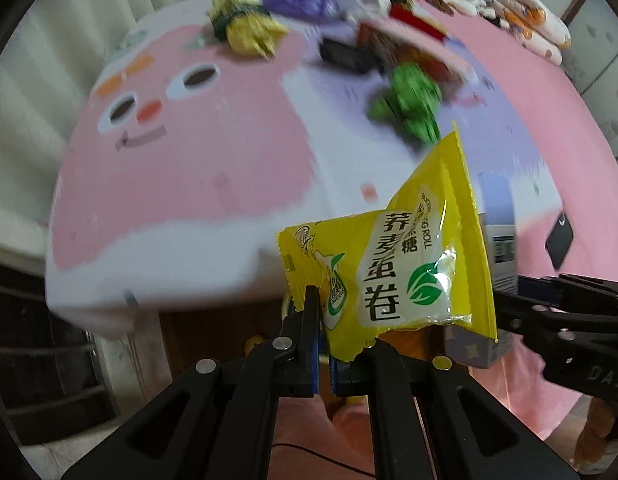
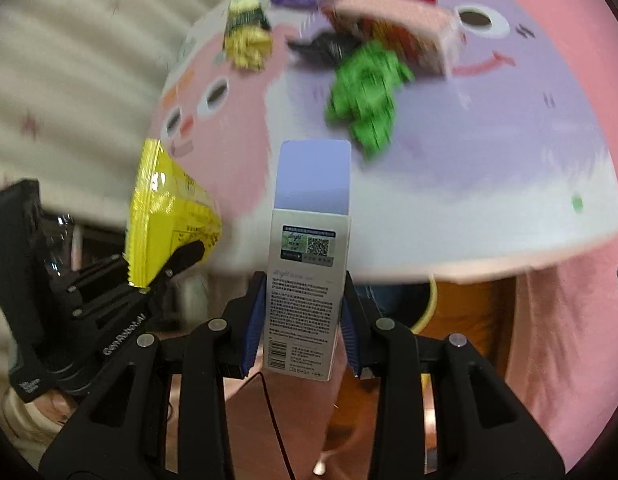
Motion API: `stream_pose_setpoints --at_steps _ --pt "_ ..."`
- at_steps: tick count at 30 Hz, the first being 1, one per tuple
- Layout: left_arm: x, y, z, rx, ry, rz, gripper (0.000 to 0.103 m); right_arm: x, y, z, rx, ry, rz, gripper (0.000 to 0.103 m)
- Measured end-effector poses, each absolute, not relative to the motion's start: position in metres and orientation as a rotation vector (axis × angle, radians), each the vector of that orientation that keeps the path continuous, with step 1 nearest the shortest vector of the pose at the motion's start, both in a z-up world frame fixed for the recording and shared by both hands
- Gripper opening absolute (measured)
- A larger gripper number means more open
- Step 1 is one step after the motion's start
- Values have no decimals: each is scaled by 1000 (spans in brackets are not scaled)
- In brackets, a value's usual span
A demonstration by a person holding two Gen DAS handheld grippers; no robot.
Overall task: Collect trash
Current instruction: 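Carry both items over the bin and open both tools to drop them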
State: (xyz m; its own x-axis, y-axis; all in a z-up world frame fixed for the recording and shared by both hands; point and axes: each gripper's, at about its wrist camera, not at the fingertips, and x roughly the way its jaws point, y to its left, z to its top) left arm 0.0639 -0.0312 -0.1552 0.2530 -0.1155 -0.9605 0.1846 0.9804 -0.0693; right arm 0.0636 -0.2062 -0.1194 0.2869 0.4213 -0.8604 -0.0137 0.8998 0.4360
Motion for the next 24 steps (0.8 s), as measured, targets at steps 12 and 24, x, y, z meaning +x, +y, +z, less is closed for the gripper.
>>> stream_pose_setpoints --at_steps 12,24 --pt "-3 -52 -286 117 1481 -193 3 -4 -226 -262 444 1446 179 31" --pt "9 -67 -451 67 1575 -174 16 16 -222 -447 474 1513 7 31"
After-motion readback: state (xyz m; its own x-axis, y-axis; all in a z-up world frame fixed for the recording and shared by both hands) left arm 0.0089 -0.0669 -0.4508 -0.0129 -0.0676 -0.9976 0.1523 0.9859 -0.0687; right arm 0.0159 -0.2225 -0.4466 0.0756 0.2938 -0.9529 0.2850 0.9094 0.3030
